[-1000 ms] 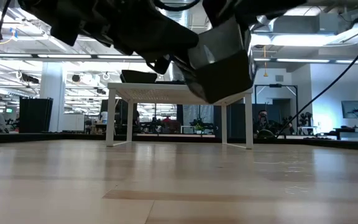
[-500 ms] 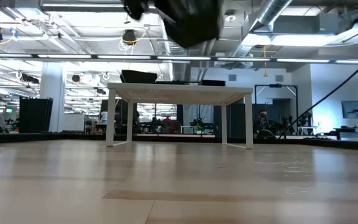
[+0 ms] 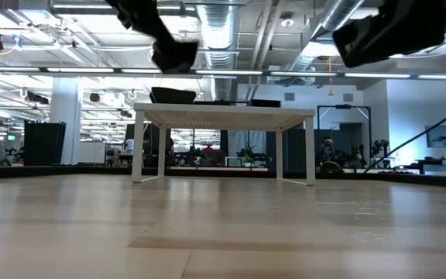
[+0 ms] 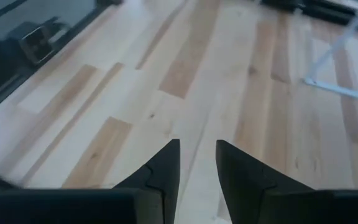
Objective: Pick & Place Mini shaped plates
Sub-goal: Stack the black distorted square plate on top of the black distorted square plate on the shelf
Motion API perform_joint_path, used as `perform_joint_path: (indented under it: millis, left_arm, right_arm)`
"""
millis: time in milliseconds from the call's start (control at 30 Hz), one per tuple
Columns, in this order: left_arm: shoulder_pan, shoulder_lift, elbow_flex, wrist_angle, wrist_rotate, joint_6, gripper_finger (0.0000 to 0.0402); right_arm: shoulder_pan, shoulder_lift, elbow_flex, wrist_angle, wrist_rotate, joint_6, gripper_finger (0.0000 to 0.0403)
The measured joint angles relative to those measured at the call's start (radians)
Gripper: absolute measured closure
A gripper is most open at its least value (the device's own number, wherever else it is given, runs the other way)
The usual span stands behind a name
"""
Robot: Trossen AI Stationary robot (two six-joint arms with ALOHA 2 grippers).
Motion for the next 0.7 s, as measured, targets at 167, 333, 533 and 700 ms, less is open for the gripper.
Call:
perform_joint_path:
  millis: [167, 333, 533, 700]
  left_arm:
    - [0.135, 0.052, -0.001, -0.042, 0.044, -0.001, 0.0394]
    - [0.14, 0.082, -0.001, -0.037, 0.119, 0.012, 0.0392]
    - [0.135, 0.082, -0.001, -0.054, 0.118, 0.016, 0.0394]
    - [0.135, 0.081, -0.023, -0.066, 0.118, 0.015, 0.0378]
  right_arm:
    - [-0.049, 0.001, 0.0, 0.003, -0.012, 0.04, 0.0305]
    - [-0.051, 0.001, 0.0, -0.007, -0.016, 0.092, 0.0305]
    - [-0.034, 0.001, 0.0, -0.011, -0.016, 0.109, 0.0305]
    - [-0.01, 0.001, 0.0, -0.011, -0.016, 0.121, 0.0305]
